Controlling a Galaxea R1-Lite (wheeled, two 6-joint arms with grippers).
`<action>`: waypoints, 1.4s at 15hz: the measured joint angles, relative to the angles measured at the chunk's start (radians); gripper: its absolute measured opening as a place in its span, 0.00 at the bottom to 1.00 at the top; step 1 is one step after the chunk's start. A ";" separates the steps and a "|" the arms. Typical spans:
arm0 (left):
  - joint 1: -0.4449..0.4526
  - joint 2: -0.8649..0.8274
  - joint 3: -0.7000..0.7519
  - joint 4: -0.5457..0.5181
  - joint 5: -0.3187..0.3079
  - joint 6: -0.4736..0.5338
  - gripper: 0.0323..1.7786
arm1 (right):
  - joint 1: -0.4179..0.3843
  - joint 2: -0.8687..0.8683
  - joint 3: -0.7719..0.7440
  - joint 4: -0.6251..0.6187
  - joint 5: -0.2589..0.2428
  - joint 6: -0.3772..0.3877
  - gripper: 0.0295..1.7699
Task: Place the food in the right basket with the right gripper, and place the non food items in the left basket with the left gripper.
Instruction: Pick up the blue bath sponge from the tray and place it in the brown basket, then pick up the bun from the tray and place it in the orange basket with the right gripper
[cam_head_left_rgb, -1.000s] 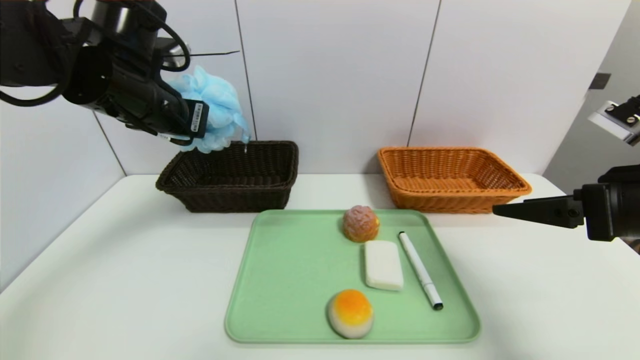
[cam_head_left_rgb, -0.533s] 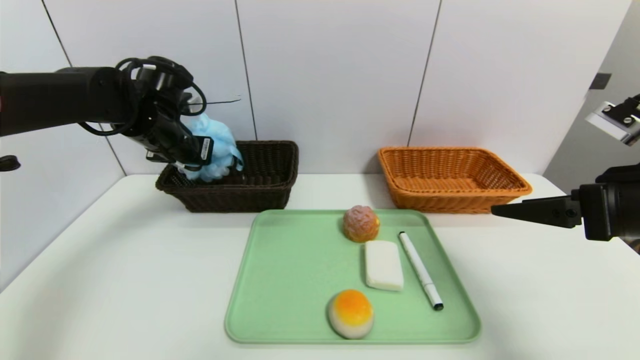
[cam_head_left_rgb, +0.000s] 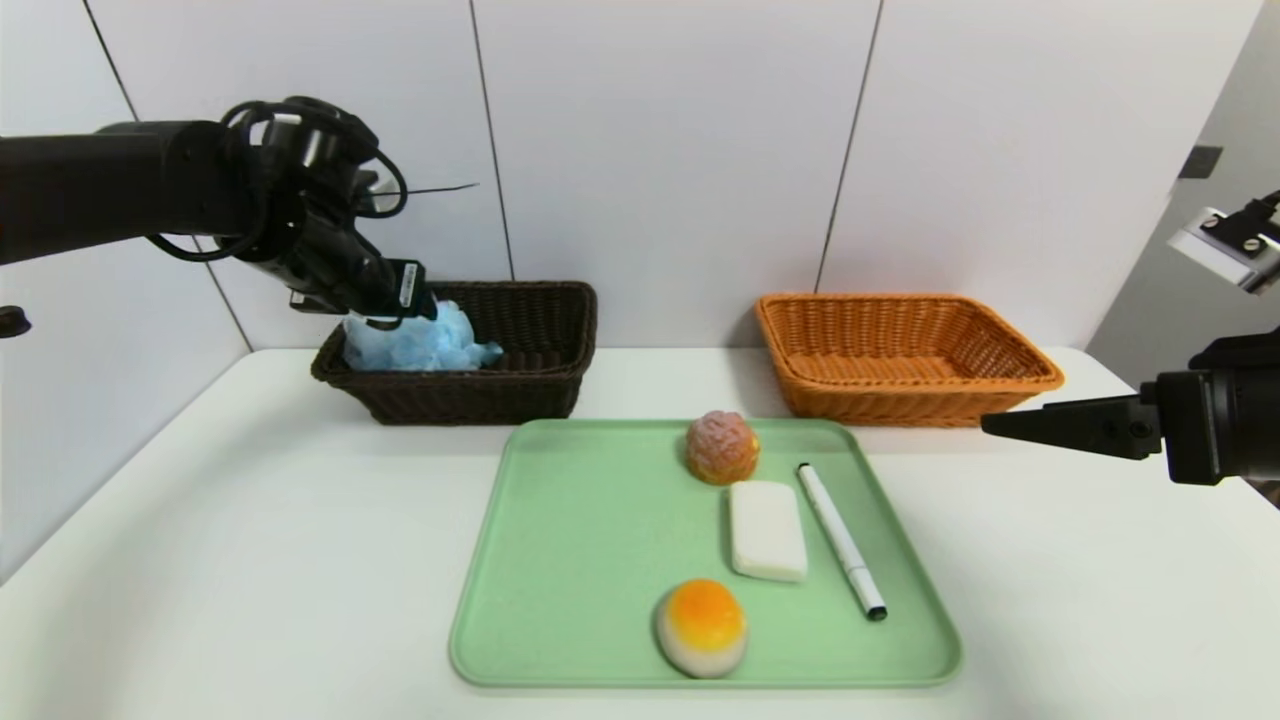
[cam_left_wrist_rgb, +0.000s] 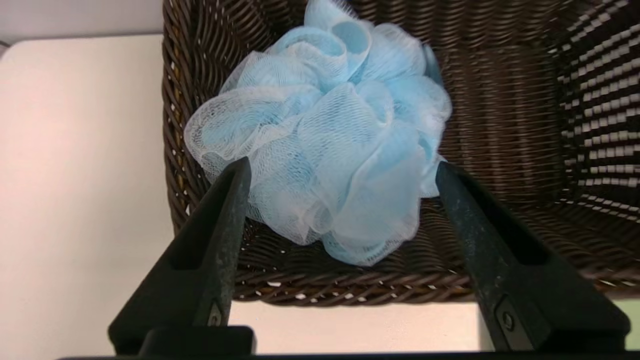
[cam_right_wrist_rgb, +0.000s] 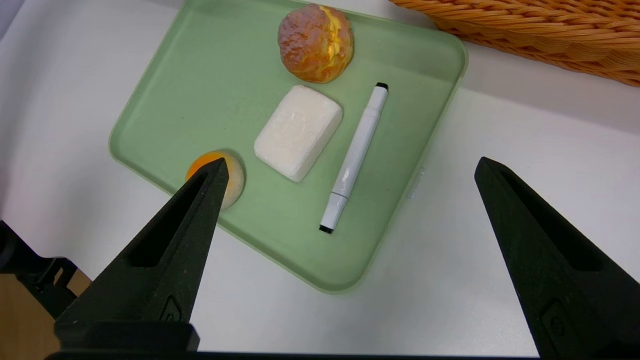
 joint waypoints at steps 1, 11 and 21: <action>-0.004 -0.026 -0.006 0.000 -0.005 0.000 0.76 | 0.000 0.000 0.000 0.000 0.000 -0.001 0.96; -0.085 -0.382 0.218 0.052 -0.008 -0.053 0.90 | 0.014 -0.010 -0.006 0.002 -0.005 -0.013 0.96; -0.314 -0.667 0.604 0.051 -0.009 -0.107 0.94 | 0.334 0.046 -0.099 0.062 -0.016 -0.075 0.96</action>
